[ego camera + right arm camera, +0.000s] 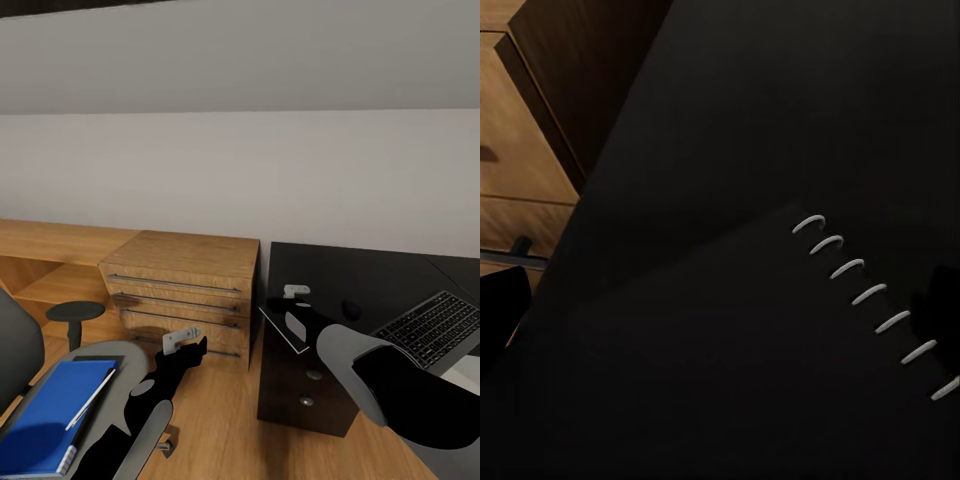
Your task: In the bedroom, organize the workspace by keeping the computer under the desk, ensuring the monitor is on the desk, placing the keyboard on the desk next to the monitor, placing the mouse on the desk next to the keyboard, moving the folder from the swivel chair onto the desk next to the mouse, stacking the notebook on top of the folder with the pen on top of the notebook, and positioning the swivel chair next to the desk.
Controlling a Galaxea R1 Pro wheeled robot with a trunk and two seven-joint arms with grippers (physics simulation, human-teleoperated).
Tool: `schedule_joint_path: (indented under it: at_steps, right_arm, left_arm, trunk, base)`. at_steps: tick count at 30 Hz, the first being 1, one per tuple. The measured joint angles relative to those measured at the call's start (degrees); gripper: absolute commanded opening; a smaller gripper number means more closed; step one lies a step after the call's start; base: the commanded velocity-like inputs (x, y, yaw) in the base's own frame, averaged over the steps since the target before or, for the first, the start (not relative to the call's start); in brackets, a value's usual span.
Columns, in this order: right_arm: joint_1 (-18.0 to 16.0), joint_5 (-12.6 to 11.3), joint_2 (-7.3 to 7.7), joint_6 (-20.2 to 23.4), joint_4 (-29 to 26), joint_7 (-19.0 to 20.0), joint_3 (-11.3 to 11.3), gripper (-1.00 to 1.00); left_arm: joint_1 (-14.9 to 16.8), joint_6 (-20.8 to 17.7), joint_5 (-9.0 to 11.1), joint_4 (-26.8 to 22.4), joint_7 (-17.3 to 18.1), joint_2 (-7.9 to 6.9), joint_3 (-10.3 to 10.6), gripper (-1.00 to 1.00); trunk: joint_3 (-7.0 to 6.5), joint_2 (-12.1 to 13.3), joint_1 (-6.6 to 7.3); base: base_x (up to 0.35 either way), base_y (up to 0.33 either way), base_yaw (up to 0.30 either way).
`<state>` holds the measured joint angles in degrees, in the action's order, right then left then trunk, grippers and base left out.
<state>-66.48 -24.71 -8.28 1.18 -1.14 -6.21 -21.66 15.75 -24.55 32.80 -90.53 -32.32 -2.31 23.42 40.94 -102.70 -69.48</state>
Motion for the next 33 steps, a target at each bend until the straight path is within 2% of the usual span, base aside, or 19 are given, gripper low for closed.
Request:
schedule_joint_path:
  at_steps: [2, 9, 23, 33]
  right_arm:
    - [-0.01, 0.05, -0.04, -0.01, 0.04, -0.06, -0.12, 1.0]
    - [0.05, -0.45, -0.06, -0.04, 0.17, 0.03, 0.14, 1.0]
    - [0.04, -0.4, -0.06, -0.07, 0.21, 0.03, 0.15, 1.0]
    - [0.01, -0.58, -0.06, -0.4, -0.16, 0.02, 0.13, 1.0]
  left_arm:
    - [0.0, 0.01, 0.05, 0.0, -0.03, 0.0, -0.04, 1.0]
    - [0.01, 0.01, 0.12, -0.01, -0.08, 0.0, -0.02, 1.0]
    - [0.01, 0.02, 0.18, 0.01, -0.01, 0.08, 0.0, 1.0]
    - [0.0, -0.07, 0.13, 0.44, -0.03, 0.09, 0.0, 1.0]
  trunk:
    - [0.0, 0.0, 0.0]
    - [-1.26, 2.8, 1.53]
    - [-4.9, 8.41, 4.6]
    - [-5.81, 8.43, 4.61]
  base:
    - [0.0, 0.0, 0.0]
    - [0.0, 0.0, 0.0]
    - [0.0, 0.0, 0.0]
    - [0.0, 0.0, 0.0]
